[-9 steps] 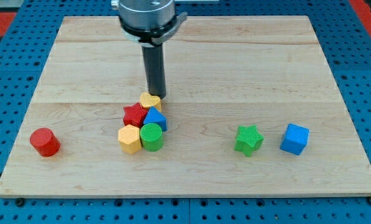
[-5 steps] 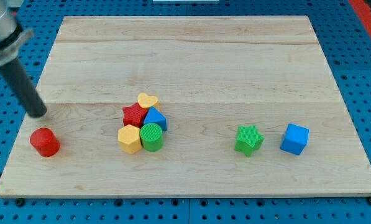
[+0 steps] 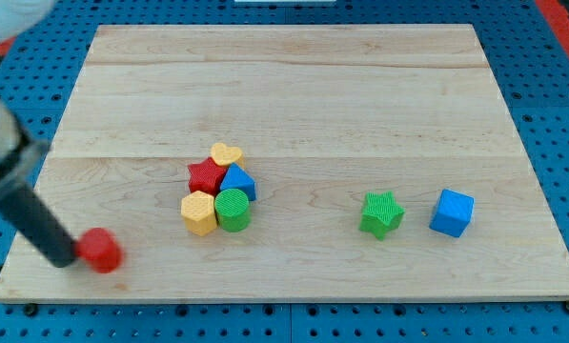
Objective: Push the red circle to the right of blue triangle
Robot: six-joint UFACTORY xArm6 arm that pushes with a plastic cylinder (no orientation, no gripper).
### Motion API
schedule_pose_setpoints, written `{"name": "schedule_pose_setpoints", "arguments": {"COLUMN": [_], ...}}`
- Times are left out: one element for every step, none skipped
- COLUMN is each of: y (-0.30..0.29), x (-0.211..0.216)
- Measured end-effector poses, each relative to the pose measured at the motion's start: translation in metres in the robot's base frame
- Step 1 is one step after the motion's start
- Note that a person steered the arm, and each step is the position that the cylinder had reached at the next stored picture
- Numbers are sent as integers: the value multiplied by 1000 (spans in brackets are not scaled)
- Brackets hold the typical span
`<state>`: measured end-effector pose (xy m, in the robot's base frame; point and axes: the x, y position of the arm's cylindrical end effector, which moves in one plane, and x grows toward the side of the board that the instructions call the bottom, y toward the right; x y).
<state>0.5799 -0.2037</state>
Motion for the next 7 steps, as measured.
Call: {"name": "schedule_pose_setpoints", "arguments": {"y": [74, 143, 182, 188, 216, 194, 177], "x": [-2, -5, -13, 10, -2, -31, -38]}}
